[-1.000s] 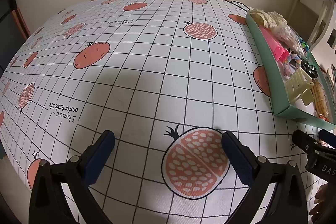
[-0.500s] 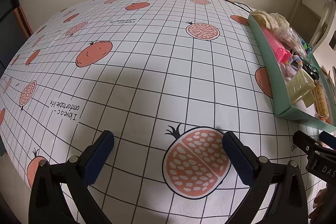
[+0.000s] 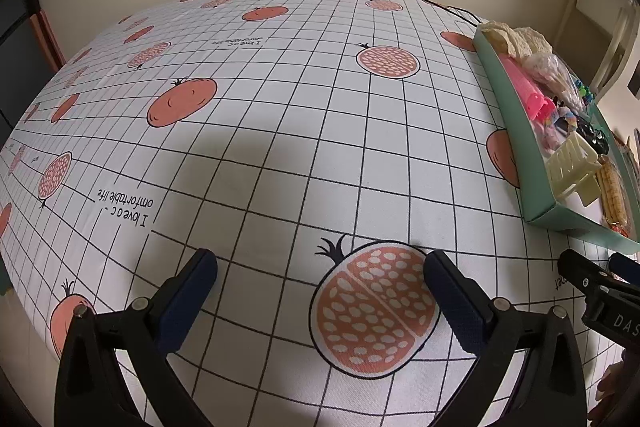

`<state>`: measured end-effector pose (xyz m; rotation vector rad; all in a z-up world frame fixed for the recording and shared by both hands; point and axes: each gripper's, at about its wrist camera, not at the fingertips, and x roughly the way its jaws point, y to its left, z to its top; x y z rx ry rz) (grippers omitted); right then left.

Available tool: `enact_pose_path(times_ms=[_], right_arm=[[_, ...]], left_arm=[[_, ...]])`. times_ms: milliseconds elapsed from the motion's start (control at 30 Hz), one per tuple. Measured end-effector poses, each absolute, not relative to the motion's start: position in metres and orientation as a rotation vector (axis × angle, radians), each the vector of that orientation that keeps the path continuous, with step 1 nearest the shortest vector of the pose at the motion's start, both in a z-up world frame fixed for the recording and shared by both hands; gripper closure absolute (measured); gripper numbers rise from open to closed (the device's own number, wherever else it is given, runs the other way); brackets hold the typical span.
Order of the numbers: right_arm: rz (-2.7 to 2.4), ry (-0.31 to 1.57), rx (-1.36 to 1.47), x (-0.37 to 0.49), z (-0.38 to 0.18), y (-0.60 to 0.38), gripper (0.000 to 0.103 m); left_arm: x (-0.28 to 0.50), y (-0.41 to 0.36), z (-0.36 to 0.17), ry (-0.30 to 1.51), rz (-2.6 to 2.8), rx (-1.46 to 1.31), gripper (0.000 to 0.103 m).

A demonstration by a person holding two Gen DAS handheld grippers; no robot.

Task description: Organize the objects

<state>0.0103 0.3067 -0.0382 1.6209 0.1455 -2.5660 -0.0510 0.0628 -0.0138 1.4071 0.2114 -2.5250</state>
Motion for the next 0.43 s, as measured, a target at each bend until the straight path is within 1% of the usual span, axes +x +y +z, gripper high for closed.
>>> enact_pose_path(times_ms=[433], right_arm=[[-2.563,0.146,1.624,0.0,-0.037,0.307,0.0]], left_arm=[[-0.05,0.063,-0.014,0.217,-2.516,1.41,0.0]])
